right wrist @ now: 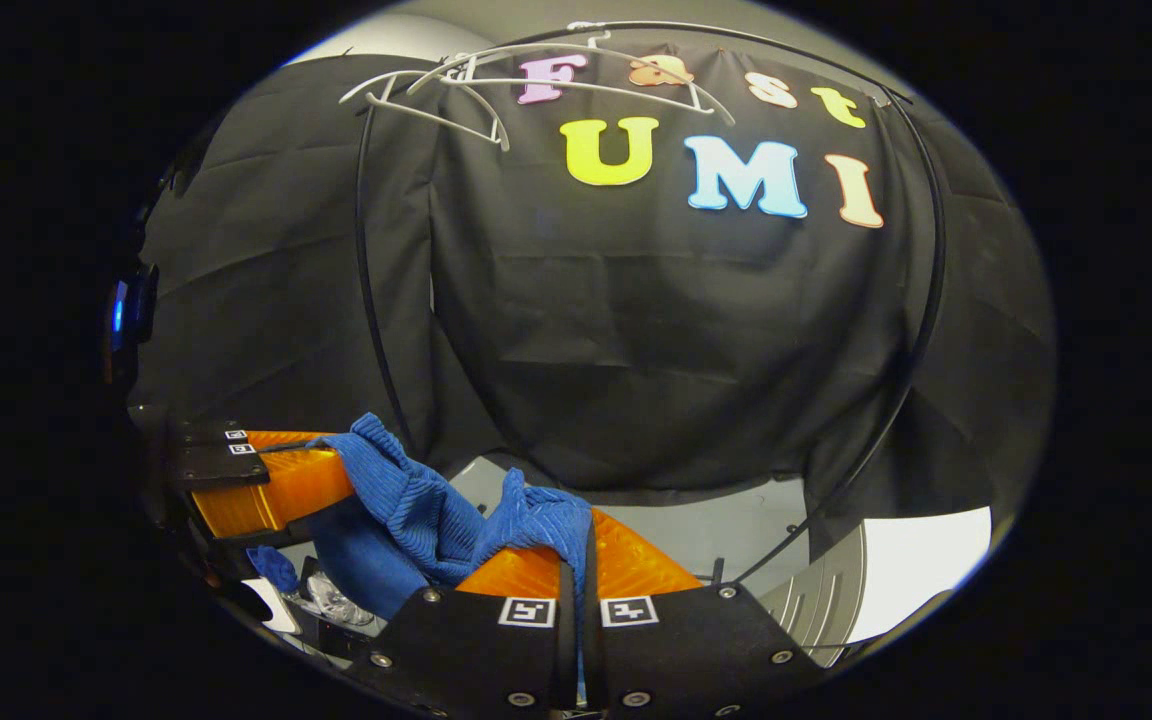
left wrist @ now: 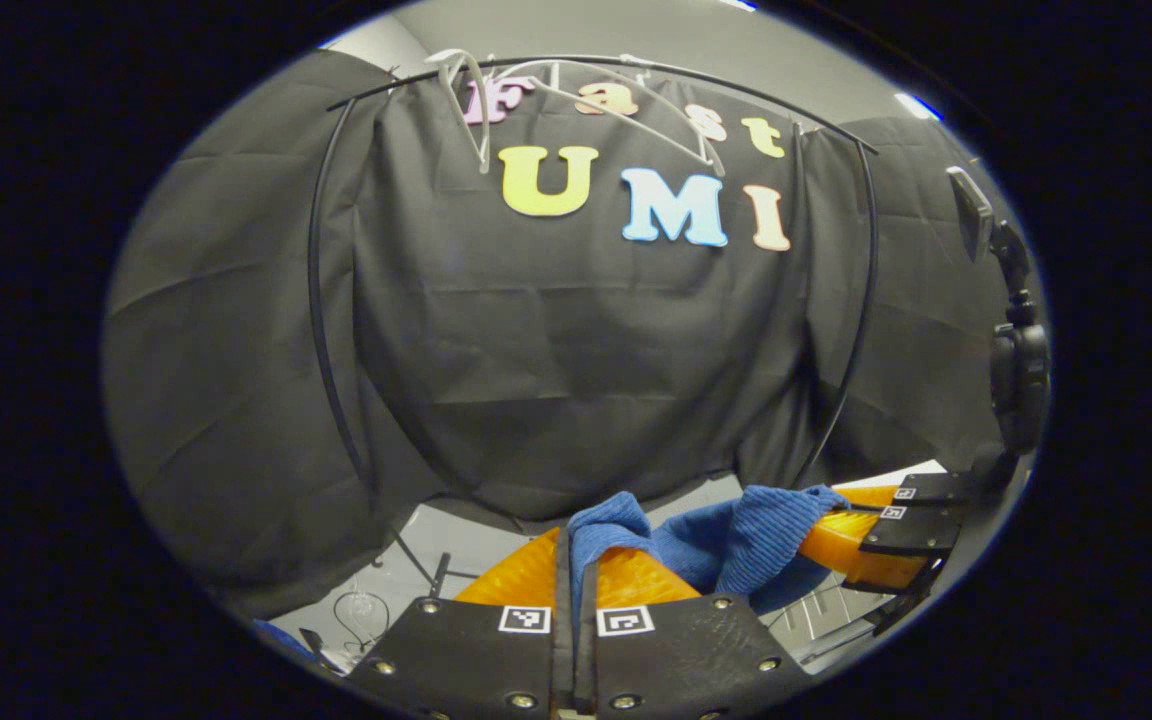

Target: Grasp the clothes on the hanger with both hands and then place them into the laundry hamper below.

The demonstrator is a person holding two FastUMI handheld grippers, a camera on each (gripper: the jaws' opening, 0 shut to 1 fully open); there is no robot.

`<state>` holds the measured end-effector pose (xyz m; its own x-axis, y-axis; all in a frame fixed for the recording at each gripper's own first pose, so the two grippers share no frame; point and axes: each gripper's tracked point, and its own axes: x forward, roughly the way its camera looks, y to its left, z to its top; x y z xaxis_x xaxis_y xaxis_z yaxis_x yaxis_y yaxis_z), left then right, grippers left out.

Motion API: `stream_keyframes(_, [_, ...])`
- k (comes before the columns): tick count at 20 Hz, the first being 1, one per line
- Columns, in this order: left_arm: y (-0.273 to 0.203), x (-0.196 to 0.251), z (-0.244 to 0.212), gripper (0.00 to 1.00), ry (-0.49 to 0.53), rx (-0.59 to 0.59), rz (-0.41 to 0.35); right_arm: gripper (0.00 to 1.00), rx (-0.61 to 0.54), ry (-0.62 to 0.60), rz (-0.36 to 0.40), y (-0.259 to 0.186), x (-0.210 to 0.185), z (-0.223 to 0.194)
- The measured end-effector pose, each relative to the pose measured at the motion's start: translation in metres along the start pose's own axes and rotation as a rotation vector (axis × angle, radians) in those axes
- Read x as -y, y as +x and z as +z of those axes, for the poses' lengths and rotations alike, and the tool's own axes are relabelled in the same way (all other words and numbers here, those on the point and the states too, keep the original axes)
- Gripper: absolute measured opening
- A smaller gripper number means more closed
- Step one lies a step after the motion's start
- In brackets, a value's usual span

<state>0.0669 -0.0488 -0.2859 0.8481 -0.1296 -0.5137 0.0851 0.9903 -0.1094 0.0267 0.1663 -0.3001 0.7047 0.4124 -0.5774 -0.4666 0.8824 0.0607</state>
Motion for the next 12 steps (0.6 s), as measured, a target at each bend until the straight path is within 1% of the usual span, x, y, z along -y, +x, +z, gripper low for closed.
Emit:
stream_keyframes(6, [0.001,-0.001,-0.014,0.02,0.02,-0.129,0.02,0.04,-0.14,0.03,-0.02,0.009,0.006,-0.051])
stream_keyframes(8, [0.0,0.0,-0.015,0.02,0.019,-0.168,0.016,0.06,-0.178,0.043,-0.023,0.009,0.008,-0.062])
stream_keyframes(10, [0.0,0.0,-0.021,0.04,0.012,-0.208,0.012,0.11,-0.211,0.054,-0.029,0.008,0.008,-0.074])
stream_keyframes(11, [-0.003,0.002,-0.022,0.05,0.007,-0.213,0.016,0.1,-0.227,0.058,-0.04,0.008,0.011,-0.081])
stream_keyframes(12, [-0.002,0.004,-0.024,0.2,0.007,-0.221,0.023,0.16,-0.239,0.066,-0.048,0.006,0.015,-0.084])
